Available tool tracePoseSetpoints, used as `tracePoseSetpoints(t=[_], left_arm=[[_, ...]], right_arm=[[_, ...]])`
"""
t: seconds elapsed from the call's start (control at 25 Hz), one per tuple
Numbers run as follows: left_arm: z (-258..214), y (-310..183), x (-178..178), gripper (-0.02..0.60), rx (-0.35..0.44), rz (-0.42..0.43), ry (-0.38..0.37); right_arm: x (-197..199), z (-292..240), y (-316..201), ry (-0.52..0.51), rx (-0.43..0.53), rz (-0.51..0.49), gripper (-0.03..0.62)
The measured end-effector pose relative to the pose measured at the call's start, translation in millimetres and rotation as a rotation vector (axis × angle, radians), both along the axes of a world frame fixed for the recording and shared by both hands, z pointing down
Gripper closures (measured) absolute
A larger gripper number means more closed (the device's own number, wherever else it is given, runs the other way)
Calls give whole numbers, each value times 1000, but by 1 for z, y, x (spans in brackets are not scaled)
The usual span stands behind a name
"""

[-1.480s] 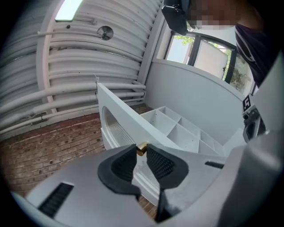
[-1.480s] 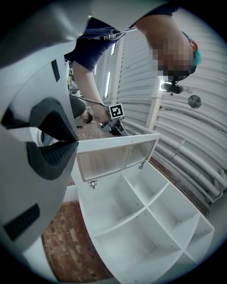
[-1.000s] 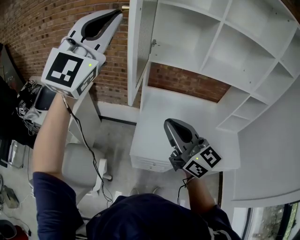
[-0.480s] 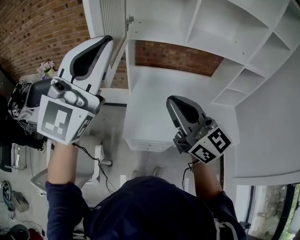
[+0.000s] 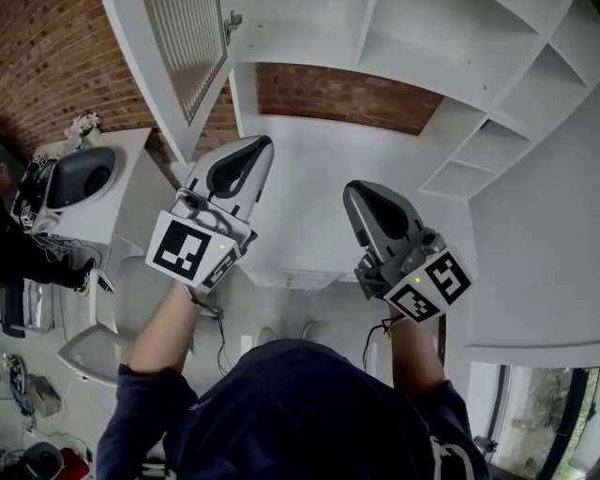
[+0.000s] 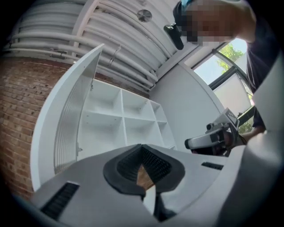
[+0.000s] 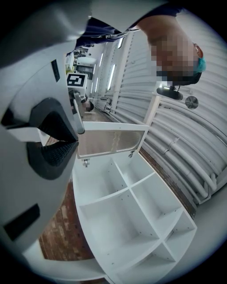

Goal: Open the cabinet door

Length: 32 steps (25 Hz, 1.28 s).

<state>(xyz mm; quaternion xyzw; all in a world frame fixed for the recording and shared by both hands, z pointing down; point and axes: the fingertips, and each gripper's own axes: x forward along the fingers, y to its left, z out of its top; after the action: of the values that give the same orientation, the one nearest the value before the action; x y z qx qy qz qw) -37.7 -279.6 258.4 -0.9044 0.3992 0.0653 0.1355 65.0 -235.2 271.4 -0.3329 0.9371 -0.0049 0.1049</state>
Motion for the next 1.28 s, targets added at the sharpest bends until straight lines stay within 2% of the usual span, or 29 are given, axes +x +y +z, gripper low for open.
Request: tracePoseSetpoints(t=[0.2, 0.44, 1.28], left_arm=[[41, -1, 19, 574, -72, -2, 3], [63, -4, 20, 574, -124, -11, 24], [63, -7, 12, 574, -132, -13, 49]], right_arm=[[7, 11, -6, 9, -14, -13, 569], [4, 25, -13, 36, -39, -27, 569], [-12, 29, -10, 65, -44, -51, 571]])
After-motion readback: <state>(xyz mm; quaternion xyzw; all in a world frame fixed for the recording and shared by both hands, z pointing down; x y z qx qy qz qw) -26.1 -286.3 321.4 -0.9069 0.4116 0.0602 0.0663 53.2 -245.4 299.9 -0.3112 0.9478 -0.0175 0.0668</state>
